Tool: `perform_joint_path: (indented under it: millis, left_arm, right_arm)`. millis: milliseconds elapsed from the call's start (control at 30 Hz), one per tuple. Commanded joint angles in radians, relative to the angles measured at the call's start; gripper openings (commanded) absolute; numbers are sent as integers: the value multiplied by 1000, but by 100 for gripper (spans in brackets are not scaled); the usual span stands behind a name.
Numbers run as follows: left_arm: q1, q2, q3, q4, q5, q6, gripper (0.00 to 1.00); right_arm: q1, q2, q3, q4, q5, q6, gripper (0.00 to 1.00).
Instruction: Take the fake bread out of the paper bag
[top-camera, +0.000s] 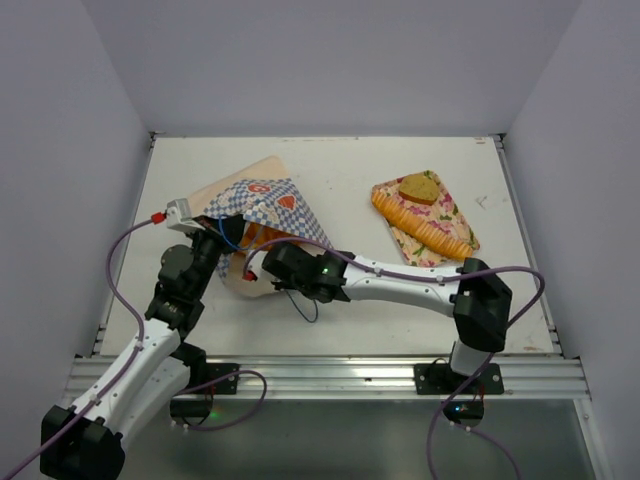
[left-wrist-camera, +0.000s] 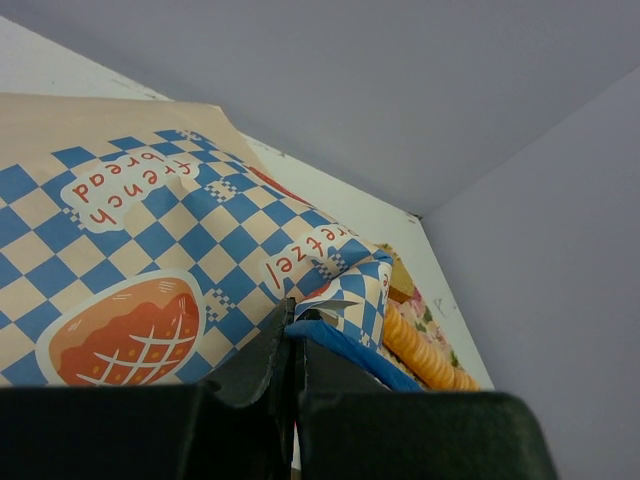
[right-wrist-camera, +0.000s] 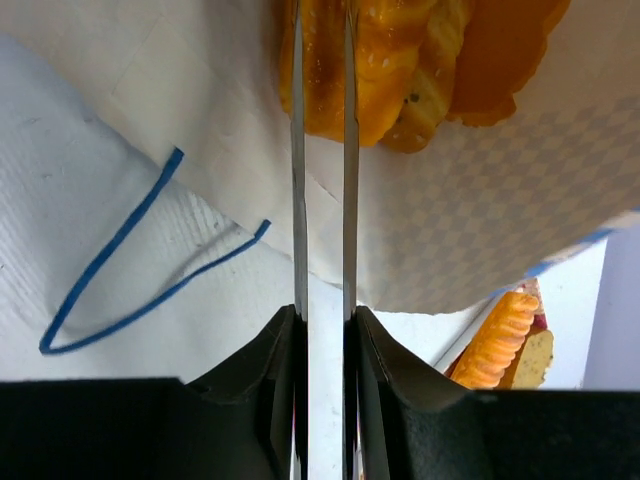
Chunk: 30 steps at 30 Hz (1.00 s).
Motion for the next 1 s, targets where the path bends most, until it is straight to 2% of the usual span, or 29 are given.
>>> perform_joint_path:
  millis: [0,233,467,700,967]
  left_arm:
    - [-4,-10,9,-45,-51,115,0]
    - [-4,13,47,-75,-45,204,0]
    - [-2,75,112,-78,-39,236,0]
    - [-4,113,164,-89,-46,249,0]
    - [-2,161,233,-144,-78,264,0]
  right_arm:
    - [-43,-130,5,-15,-114,-19,0]
    - [-127,-282,-56,-92,-347,-109,0]
    - [-193,-452,-136,-173,-516,-191,0]
    - [-238,-590,-176,-282,-610,-260,0]
    - [-363,-785,-214,-411,-680,-335,0]
